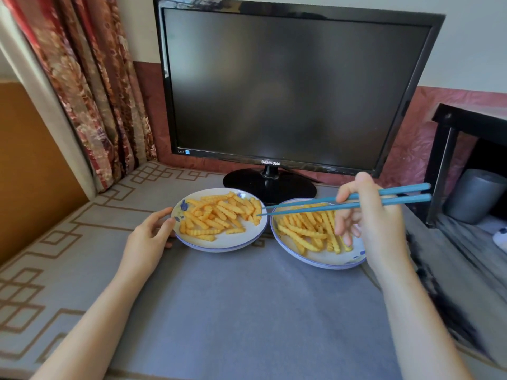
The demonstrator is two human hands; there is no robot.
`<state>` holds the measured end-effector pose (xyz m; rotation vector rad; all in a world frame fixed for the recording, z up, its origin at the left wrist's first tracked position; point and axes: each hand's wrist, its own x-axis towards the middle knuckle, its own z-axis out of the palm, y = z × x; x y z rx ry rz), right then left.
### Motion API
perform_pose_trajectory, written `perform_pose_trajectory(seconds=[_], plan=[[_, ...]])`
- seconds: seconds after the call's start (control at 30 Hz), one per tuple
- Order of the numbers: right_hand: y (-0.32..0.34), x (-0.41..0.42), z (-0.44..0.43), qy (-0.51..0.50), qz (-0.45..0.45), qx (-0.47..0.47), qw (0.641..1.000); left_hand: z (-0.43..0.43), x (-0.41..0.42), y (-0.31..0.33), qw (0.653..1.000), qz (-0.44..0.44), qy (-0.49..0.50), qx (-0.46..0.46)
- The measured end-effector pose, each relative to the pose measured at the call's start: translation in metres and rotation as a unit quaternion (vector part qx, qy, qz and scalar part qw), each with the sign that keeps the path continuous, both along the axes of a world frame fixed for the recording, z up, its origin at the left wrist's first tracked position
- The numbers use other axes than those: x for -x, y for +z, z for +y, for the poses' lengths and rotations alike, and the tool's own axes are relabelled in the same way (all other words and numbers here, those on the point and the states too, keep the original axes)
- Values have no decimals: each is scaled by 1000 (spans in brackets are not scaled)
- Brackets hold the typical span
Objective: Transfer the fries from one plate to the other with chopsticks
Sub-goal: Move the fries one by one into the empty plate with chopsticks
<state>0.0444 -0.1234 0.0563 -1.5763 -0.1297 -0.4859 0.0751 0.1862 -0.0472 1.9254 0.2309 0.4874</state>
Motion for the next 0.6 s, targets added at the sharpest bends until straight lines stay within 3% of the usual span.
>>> perform_pose_trajectory(seconds=[0.23,0.6], plan=[[-22,-9,24,68,43,14,997,1,-1,-1,1000,-2,-3,6],[-31,-18,33,47,71,1,996,-1,0,1,1000,-6,9,-3]])
